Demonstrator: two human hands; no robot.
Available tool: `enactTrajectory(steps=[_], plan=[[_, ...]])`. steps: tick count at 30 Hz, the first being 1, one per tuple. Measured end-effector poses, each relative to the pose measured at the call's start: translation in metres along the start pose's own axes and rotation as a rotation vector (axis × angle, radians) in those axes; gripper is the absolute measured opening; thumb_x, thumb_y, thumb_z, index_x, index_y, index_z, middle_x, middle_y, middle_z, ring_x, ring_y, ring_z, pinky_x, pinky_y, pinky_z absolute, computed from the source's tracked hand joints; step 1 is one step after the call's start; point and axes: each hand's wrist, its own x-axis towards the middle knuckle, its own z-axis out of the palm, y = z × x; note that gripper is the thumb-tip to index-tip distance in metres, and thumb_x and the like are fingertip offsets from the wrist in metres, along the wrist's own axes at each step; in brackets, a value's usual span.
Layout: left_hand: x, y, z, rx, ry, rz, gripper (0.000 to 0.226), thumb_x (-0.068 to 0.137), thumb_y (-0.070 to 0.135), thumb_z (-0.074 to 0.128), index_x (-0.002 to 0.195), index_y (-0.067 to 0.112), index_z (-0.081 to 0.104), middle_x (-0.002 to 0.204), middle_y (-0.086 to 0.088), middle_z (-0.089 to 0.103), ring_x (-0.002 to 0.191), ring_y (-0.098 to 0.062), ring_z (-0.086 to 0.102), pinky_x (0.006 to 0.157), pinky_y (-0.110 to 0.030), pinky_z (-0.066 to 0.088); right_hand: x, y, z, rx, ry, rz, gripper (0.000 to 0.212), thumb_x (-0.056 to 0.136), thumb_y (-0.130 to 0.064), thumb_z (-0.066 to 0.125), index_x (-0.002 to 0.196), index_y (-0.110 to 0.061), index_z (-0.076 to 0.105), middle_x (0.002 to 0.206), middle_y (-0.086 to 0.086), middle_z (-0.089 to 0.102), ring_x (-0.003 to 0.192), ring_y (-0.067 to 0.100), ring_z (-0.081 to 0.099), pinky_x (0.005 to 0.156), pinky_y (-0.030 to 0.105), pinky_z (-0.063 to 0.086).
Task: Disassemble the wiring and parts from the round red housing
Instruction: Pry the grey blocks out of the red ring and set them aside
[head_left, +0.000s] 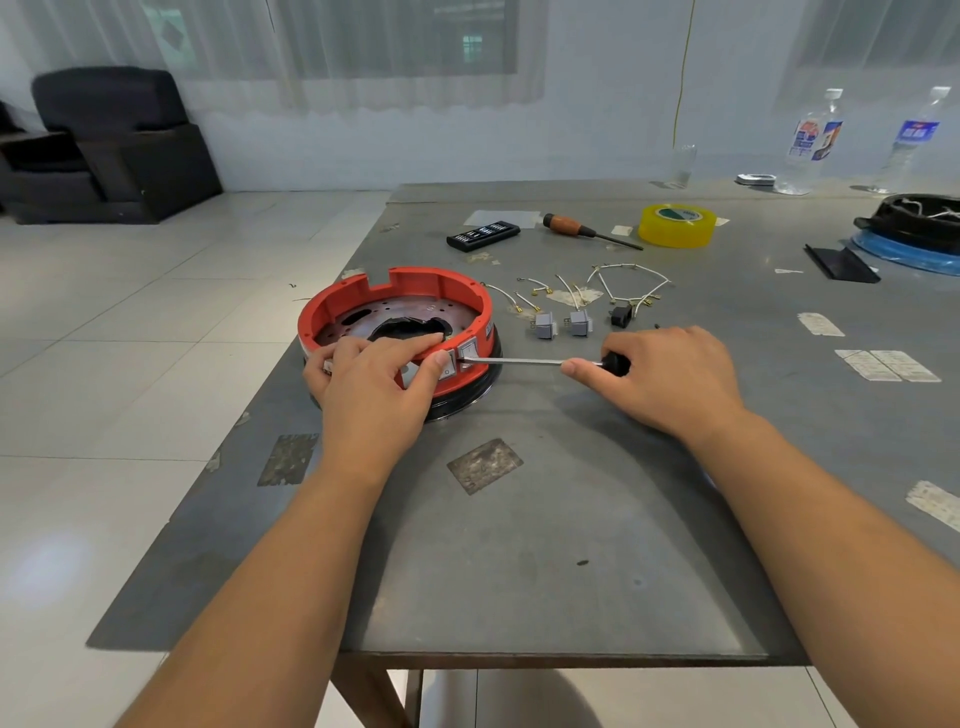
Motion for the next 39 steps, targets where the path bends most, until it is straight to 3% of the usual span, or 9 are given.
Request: enactTrajectory(steps=[4,8,15,22,26,29,32,35,39], plan=[[-0.001,0.002,0.002,-0.031,0.02,-0.008,0.04,0.103,0.046,0.042,0.128,0.041,0.074,0.107,0.019,0.067,0.106,0.001,0.032,0.114,-0.047,0.018,0.0,0.0,-0.003,0.005,-0.06,0.024,0.085,0.074,-0.097,0.005,0.065,-0.027,0.051,0.057,-0.008,0.053,0.061,0.019,0.055,0.054,0.024,0.037],[-0.001,0.001,0.002,-0.046,0.028,0.007,0.041,0.103,0.039,0.041,0.127,0.038,0.073,0.102,0.023,0.054,0.102,0.008,0.024,0.113,-0.05,0.02,-0.002,-0.002,-0.005,0.022,-0.105,0.031,0.089,0.07,-0.1,0.002,0.066,-0.028,0.055,0.059,-0.007,0.054,0.062,0.018,0.054,0.052,0.023,0.034],[0.002,0.0,0.004,-0.007,-0.01,0.012,0.027,0.104,0.048,0.054,0.122,0.043,0.074,0.112,0.016,0.071,0.123,-0.017,0.047,0.115,-0.053,0.022,-0.001,-0.003,-0.002,0.015,-0.093,-0.012,0.089,0.073,-0.097,0.0,0.062,-0.025,0.05,0.054,-0.005,0.052,0.054,0.013,0.049,0.05,0.023,0.032],[0.001,-0.002,0.004,-0.054,0.01,0.026,0.027,0.099,0.053,0.056,0.115,0.043,0.075,0.106,0.023,0.063,0.119,-0.012,0.045,0.111,-0.048,0.021,0.023,-0.002,0.003,-0.059,-0.117,-0.041,0.104,0.056,-0.109,-0.001,0.056,-0.021,0.054,0.054,-0.001,0.053,0.053,0.014,0.047,0.051,0.024,0.029],[0.0,-0.003,0.004,-0.061,0.011,0.038,0.03,0.097,0.054,0.055,0.112,0.041,0.076,0.101,0.025,0.06,0.114,-0.008,0.045,0.109,-0.045,0.021,0.048,0.003,0.003,-0.117,-0.189,-0.102,0.096,0.051,-0.112,0.009,0.059,-0.026,0.052,0.054,-0.006,0.05,0.052,0.01,0.043,0.05,0.024,0.027],[0.0,-0.003,0.004,-0.082,0.016,0.046,0.03,0.095,0.054,0.055,0.111,0.04,0.076,0.098,0.024,0.06,0.11,-0.004,0.041,0.107,-0.041,0.019,0.063,0.005,0.005,-0.167,-0.239,-0.126,0.081,0.065,-0.103,0.027,0.066,-0.026,0.053,0.058,-0.007,0.047,0.054,0.01,0.039,0.051,0.025,0.025],[0.0,-0.003,0.002,-0.088,0.003,0.049,0.031,0.095,0.055,0.054,0.111,0.04,0.077,0.101,0.021,0.067,0.11,-0.006,0.045,0.108,-0.043,0.02,0.072,0.001,0.01,-0.169,-0.243,-0.118,0.053,0.086,-0.078,0.047,0.076,-0.028,0.062,0.061,-0.007,0.041,0.065,0.022,0.046,0.055,0.027,0.028],[0.0,-0.004,0.002,-0.107,-0.002,0.049,0.031,0.095,0.055,0.055,0.111,0.041,0.077,0.105,0.02,0.069,0.114,-0.008,0.046,0.109,-0.045,0.021,0.077,-0.006,0.014,-0.129,-0.245,-0.079,0.033,0.091,-0.051,0.052,0.087,-0.025,0.073,0.065,-0.002,0.046,0.074,0.028,0.049,0.066,0.03,0.039],[0.0,-0.004,0.002,-0.114,-0.001,0.048,0.032,0.095,0.055,0.056,0.113,0.039,0.077,0.107,0.02,0.07,0.115,-0.009,0.047,0.11,-0.043,0.02,0.084,-0.014,0.019,-0.112,-0.251,-0.067,0.028,0.093,-0.042,0.051,0.093,-0.026,0.073,0.086,0.007,0.066,0.082,0.029,0.056,0.069,0.032,0.038]])
